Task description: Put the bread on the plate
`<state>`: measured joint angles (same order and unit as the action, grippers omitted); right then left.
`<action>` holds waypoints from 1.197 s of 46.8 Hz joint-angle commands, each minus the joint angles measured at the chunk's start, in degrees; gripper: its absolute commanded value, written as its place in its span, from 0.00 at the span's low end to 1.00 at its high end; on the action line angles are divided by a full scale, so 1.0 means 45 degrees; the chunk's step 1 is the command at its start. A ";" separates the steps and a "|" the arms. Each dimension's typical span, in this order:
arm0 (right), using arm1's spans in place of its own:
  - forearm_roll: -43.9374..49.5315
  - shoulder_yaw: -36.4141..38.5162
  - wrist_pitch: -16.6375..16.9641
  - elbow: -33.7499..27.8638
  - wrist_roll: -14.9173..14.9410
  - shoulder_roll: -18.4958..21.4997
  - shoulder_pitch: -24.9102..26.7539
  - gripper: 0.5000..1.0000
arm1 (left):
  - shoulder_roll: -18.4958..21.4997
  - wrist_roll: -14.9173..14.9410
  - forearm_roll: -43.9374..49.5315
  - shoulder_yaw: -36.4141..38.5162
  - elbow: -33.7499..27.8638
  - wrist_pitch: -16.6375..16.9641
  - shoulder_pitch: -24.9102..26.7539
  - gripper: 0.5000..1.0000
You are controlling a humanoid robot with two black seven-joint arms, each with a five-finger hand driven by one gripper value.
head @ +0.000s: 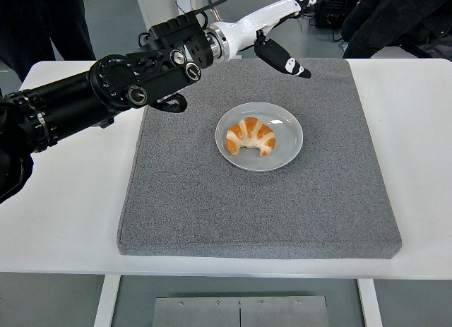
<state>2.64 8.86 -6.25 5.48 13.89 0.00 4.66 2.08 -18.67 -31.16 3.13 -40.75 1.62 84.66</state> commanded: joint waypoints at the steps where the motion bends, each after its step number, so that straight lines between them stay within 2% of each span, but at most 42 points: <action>1: 0.0000 -0.0016 0.0002 -0.0006 0.0000 0.0000 0.0000 1.00 | 0.0222 0.0027 0.0730 -0.0225 0.0090 -0.0085 -0.0101 1.00; 7: 0.0000 0.0003 0.0002 -0.0006 0.0000 0.0000 0.0000 1.00 | 0.0339 0.0027 0.2136 -0.0577 0.0695 -0.0281 -0.0316 1.00; 16: 0.0000 0.0003 0.0002 -0.0006 0.0000 0.0000 0.0000 1.00 | 0.0261 -0.0012 0.4012 -0.1514 0.2004 -0.1023 -0.1019 1.00; 26: 0.0000 0.0003 0.0002 0.0013 0.0000 0.0000 0.0000 1.00 | -0.0011 0.0066 0.4482 -0.3466 0.3332 -0.2018 -0.2015 1.00; 32: 0.0000 0.0023 0.0002 0.0033 0.0000 0.0000 -0.0019 1.00 | -0.0461 0.0066 0.4579 -0.4345 0.4231 -0.2526 -0.2484 1.00; 38: 0.0000 0.0023 0.0022 0.0072 0.0000 0.0000 -0.0078 1.00 | -0.0461 0.0027 0.5047 -0.4991 0.4836 -0.2937 -0.2757 1.00; 49: 0.0000 -0.0016 0.0002 -0.0026 0.0000 0.0000 -0.0097 1.00 | -0.0461 0.0144 0.6649 -0.5616 0.5501 -0.3074 -0.3344 1.00; 56: 0.0020 -0.0016 0.0002 -0.0123 0.0000 0.0000 -0.0097 1.00 | -0.0461 0.0534 0.7138 -0.6026 0.5891 -0.3054 -0.3676 1.00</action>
<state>2.67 8.79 -6.24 5.17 13.89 0.00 4.17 0.00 -17.22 0.43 -23.26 -15.04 -12.23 68.66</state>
